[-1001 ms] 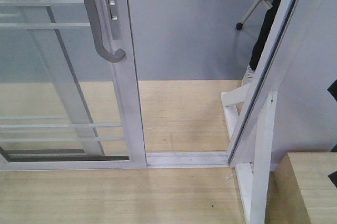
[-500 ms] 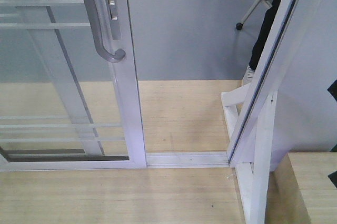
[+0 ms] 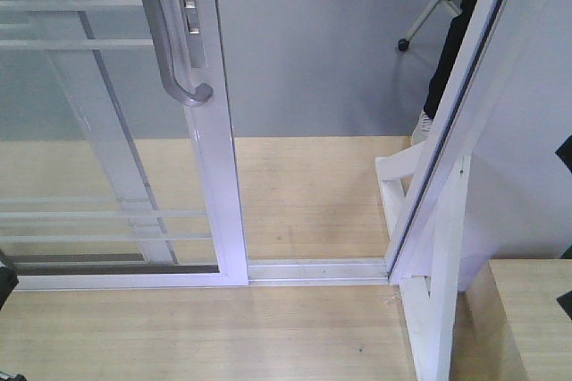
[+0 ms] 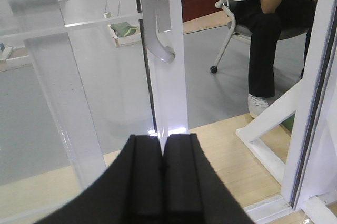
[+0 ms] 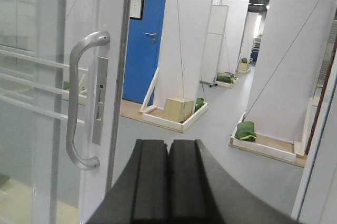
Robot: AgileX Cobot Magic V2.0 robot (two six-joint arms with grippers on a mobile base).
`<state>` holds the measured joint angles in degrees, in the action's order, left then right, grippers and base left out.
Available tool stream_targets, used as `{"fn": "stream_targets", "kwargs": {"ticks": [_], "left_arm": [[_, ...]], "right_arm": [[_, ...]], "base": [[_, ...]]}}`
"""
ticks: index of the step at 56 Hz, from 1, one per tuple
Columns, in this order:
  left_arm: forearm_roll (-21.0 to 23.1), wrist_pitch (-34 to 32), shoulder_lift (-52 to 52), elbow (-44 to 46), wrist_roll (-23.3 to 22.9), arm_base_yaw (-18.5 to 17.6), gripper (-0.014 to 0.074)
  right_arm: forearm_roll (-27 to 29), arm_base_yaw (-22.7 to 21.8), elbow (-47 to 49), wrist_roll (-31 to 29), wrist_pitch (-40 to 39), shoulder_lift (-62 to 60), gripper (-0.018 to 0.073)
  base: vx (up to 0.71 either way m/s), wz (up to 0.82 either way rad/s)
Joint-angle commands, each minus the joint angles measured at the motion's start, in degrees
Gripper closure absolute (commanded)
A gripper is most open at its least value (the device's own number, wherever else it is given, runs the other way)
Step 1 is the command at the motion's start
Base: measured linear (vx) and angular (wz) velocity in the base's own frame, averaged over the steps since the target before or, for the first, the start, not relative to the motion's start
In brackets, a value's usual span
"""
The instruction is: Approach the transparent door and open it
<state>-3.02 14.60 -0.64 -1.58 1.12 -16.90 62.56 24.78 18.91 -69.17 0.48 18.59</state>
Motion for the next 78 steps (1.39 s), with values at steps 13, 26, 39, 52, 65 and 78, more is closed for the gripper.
{"fn": "stream_targets", "kwargs": {"ticks": [13,26,39,52,65,78], "left_arm": [[-0.1,-5.2,-0.7,-0.7,0.0,-0.3,0.0596],[-0.1,-5.2,-0.7,-0.7,0.0,-0.3,0.0596],[-0.1,-5.2,-0.7,-0.7,0.0,-0.3,0.0596],[-0.1,-5.2,-0.7,-0.7,0.0,-0.3,0.0596],[-0.1,-5.2,-0.7,-0.7,0.0,-0.3,0.0596],[-0.1,-5.2,-0.7,-0.7,0.0,-0.3,0.0596]], "right_arm": [[0.1,-0.3,1.8,-0.2,-2.2,0.5,0.0561],[0.1,-0.3,1.8,-0.2,-2.2,0.5,0.0561],[0.1,-0.3,1.8,-0.2,-2.9,0.5,0.0561],[-21.5,-0.3,1.8,20.0,2.8,2.3,0.0561],[-61.0,-0.3,-1.0,63.1,5.0,2.6,0.0561],[-60.5,-0.4,-20.8,64.5,-4.2,-14.0,0.0561]], "base": [[0.00,0.00],[0.00,0.00],[0.00,0.00],[0.00,0.00],[0.00,0.00],[0.00,0.00]]}}
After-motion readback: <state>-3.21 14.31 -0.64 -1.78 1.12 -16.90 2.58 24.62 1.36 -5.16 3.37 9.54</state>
